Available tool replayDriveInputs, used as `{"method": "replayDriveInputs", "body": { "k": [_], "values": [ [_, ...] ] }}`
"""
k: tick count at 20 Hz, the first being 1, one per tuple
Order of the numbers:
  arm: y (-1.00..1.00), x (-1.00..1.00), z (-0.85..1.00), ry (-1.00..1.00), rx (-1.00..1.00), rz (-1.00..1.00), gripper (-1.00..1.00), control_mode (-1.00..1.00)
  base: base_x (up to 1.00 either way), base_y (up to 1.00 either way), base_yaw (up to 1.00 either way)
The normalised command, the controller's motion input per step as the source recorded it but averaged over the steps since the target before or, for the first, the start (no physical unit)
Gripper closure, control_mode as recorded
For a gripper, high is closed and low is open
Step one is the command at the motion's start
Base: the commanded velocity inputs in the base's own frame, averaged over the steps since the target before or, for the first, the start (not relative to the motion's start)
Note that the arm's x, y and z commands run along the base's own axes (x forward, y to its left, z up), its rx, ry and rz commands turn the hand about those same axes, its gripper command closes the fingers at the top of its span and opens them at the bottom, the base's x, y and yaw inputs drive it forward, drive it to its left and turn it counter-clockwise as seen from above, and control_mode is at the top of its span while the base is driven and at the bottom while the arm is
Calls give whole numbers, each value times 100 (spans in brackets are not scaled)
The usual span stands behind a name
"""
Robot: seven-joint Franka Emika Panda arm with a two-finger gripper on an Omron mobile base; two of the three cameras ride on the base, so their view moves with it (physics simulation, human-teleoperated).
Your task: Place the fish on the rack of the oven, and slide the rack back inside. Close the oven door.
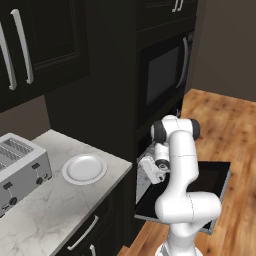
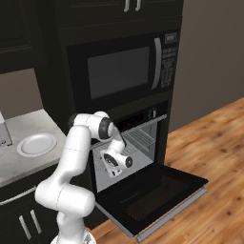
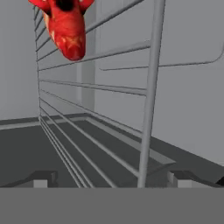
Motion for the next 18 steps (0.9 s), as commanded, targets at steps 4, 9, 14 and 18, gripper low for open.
{"method": "replayDriveInputs", "body": {
  "k": [4, 9, 14, 18],
  "values": [
    [-49, 0, 0, 0, 0, -6, -100, -100, 0, 0, 0],
    [-77, -16, 0, 0, -2, -7, -100, -100, 0, 0, 0],
    [-99, -44, 3, 0, -7, -11, -100, -100, 0, 0, 0],
    [-100, -59, 42, -1, -7, -13, -100, -100, 0, 0, 0]
  ]
}}
